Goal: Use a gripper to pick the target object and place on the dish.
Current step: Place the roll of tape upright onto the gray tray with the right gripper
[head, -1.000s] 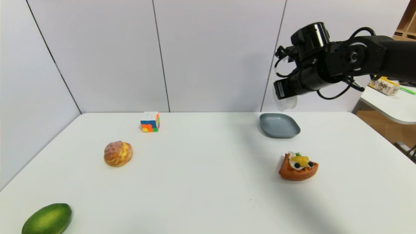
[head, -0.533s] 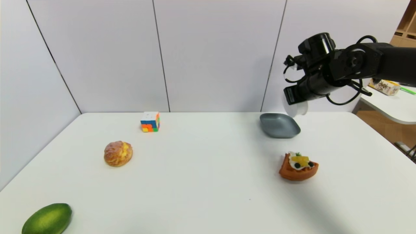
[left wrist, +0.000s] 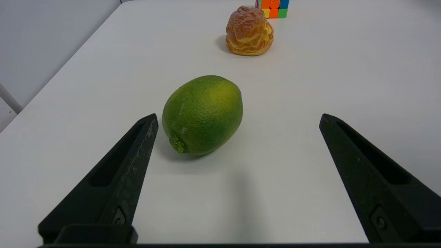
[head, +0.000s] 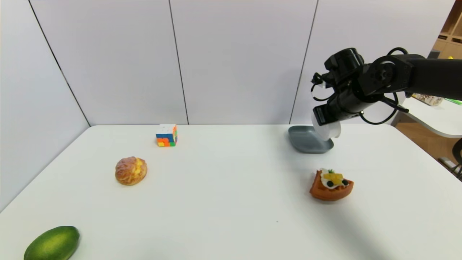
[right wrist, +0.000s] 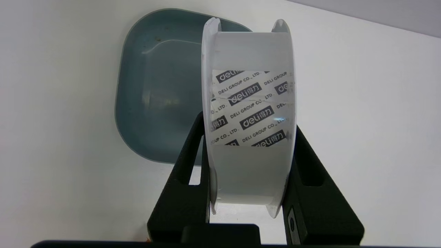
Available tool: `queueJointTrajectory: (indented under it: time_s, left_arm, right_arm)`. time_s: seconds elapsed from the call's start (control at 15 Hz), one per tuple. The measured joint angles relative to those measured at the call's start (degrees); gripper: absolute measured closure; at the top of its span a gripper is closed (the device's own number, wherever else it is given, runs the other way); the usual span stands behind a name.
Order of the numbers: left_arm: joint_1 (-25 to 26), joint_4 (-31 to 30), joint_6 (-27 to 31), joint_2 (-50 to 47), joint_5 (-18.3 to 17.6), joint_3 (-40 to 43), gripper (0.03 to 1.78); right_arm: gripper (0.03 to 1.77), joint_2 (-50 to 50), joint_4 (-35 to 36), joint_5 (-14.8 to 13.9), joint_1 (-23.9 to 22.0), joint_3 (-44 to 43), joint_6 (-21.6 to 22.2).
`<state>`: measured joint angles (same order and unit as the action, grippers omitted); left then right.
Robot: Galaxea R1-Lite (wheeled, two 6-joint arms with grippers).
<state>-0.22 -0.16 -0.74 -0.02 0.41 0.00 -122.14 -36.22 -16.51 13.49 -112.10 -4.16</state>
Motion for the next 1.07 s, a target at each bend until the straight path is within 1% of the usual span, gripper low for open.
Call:
queueJointTrajectory:
  time_s: [0.2,1.07]
  left_arm:
    - [0.0,0.0,0.0,0.0,0.0,0.0,0.12]
    - [0.0,0.0,0.0,0.0,0.0,0.0,0.12]
  right_arm:
    - [1.24,-0.7,0.5,-0.1,0.8,0.0,-0.1]
    - [1.24,-2.3,1.6,-0.5,0.9,0.0,-0.3]
